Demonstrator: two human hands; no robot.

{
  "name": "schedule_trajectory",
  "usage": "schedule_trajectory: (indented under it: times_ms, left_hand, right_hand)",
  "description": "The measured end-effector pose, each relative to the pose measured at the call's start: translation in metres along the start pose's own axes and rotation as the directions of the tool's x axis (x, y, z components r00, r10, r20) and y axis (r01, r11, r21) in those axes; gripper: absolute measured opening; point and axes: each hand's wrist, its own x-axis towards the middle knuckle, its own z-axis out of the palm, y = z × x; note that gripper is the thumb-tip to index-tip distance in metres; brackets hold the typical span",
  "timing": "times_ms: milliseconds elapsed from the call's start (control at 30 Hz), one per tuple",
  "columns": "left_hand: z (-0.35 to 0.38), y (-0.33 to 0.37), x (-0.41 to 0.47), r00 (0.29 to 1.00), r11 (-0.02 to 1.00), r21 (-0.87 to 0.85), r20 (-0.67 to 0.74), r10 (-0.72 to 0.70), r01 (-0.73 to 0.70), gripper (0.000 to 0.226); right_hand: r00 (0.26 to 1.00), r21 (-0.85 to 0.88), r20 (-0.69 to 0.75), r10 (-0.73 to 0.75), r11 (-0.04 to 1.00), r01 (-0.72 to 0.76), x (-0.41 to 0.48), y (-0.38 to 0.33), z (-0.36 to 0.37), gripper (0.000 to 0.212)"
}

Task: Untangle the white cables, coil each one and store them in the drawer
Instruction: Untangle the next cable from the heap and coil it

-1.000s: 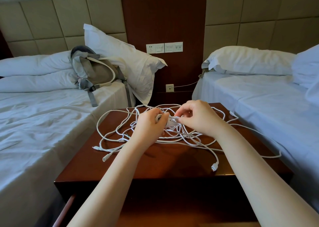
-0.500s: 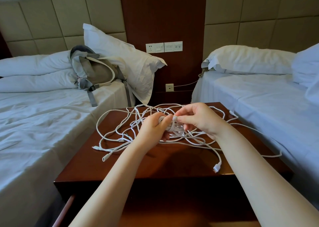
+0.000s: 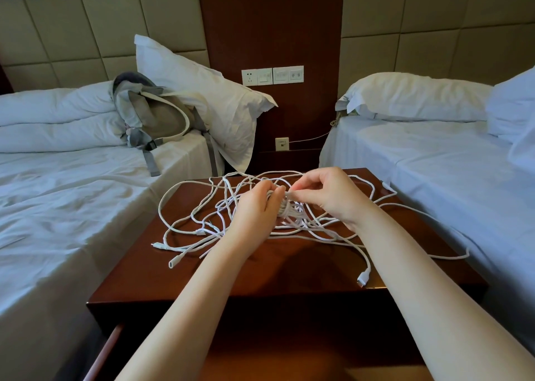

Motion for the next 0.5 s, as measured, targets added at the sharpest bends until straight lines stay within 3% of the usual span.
schedule_trajectory:
  times_ms: [233,367,500]
  left_hand:
    - [0.001,-0.002,0.0,0.997,0.994,-0.104,-0.053,-0.051,0.046,0.022]
    - [0.004,-0.004,0.001,0.99,0.995,-0.081,-0.126,-0.063,0.053,0.02]
    - [0.006,-0.006,0.001,0.98,0.993,-0.099,-0.181,-0.078,0.06,0.024]
  right_hand:
    - [0.986,0.321,-0.016,0.166,0.935,-0.152,-0.001,0.009,0.011,0.013]
    - [0.976,0.361,-0.071,0.206,0.917,-0.168,-0.001,0.012,0.02,0.009]
    - [0.987,0.347,-0.058,0.152,0.93,-0.123,0.0,0.013,0.017,0.006]
